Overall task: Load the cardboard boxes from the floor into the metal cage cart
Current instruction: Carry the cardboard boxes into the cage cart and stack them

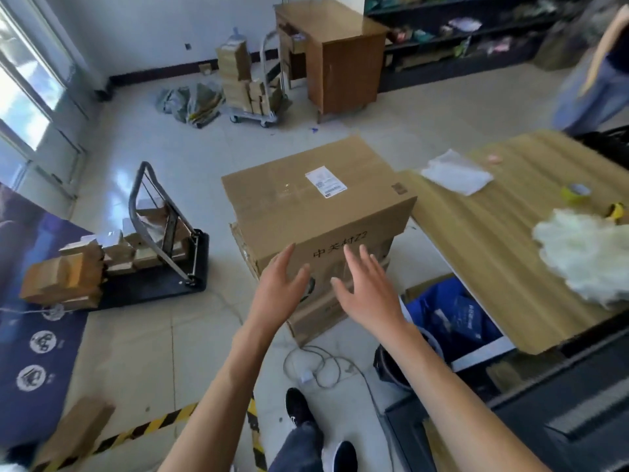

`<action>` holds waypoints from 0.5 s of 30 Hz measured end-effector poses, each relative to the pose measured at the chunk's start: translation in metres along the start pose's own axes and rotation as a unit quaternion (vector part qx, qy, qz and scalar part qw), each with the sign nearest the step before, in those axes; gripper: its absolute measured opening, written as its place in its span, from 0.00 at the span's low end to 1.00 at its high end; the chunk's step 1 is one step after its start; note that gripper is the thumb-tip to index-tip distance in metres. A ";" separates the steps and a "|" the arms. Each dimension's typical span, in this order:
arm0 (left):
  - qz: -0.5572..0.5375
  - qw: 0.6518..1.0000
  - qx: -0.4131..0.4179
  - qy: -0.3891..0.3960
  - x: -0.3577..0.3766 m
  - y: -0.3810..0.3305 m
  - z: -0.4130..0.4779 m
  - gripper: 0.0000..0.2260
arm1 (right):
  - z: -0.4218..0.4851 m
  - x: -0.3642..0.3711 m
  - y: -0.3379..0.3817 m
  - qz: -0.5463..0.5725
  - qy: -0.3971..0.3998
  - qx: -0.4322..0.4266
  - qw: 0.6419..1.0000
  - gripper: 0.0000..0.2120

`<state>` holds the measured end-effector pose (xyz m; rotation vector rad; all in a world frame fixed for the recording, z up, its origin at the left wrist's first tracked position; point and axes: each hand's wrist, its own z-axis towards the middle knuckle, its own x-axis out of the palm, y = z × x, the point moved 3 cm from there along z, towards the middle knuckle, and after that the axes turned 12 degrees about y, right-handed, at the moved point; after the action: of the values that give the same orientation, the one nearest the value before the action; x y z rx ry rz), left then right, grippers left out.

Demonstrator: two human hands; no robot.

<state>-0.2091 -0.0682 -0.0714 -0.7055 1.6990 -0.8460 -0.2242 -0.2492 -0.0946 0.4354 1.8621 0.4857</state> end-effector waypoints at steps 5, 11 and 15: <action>-0.007 1.000 -0.014 -0.007 -0.016 0.016 0.059 0.28 | 0.056 -0.022 -0.008 0.000 -0.005 0.013 1.000 0.33; 0.013 0.993 -0.120 -0.021 -0.052 0.078 0.127 0.33 | 0.122 -0.041 -0.026 0.000 -0.014 0.045 0.999 0.33; -0.046 0.979 -0.197 0.018 -0.051 0.108 0.156 0.44 | 0.158 -0.050 -0.042 -0.005 -0.010 0.038 0.999 0.34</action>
<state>-0.0498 0.0043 -0.1612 -1.0473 1.9009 -0.5895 -0.0614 -0.2912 -0.1255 0.4803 1.8678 0.4038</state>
